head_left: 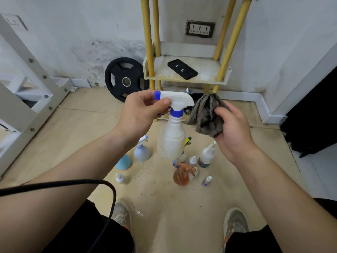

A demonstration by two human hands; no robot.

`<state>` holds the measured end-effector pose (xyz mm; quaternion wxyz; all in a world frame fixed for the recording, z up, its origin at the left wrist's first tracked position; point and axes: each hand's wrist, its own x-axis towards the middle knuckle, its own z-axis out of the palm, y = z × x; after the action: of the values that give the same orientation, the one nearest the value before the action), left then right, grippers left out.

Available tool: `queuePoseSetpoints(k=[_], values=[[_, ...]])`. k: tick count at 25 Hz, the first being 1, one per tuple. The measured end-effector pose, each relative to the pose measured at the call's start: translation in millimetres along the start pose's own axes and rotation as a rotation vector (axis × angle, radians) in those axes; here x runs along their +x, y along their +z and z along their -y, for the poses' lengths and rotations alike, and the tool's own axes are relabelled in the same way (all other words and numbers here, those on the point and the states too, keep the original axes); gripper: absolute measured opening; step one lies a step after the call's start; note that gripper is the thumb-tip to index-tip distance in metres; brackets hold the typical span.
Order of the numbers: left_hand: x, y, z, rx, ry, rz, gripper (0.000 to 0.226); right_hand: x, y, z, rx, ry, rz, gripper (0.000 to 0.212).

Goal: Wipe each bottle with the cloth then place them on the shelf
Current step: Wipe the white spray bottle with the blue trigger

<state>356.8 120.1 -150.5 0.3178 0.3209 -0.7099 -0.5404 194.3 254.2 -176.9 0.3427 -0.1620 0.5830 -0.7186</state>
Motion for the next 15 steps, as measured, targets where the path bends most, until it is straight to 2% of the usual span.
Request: queuePoseSetpoints(k=[2,4,6,10,15], values=[[0.5,7.6,2.4,-0.015,-0.008,-0.004,0.007,4.0,-3.0,-1.1,0.052,0.001,-0.009,0.032],[2.2,14.4,4.2,-0.009,-0.014,0.0,0.006,7.8,-2.0,1.3,0.039,-0.086,-0.012,0.032],[3.4,20.0,5.6,0.019,-0.011,0.016,0.011,8.1,0.2,2.6,-0.149,-0.271,-0.005,0.032],[5.9,32.4,9.8,0.06,0.004,0.029,0.016,4.6,2.8,-3.3,-0.746,-0.66,0.015,0.04],[6.0,41.5,13.3,0.021,0.007,0.059,0.014,4.6,7.4,-27.6,-1.018,-0.988,-0.034,0.042]])
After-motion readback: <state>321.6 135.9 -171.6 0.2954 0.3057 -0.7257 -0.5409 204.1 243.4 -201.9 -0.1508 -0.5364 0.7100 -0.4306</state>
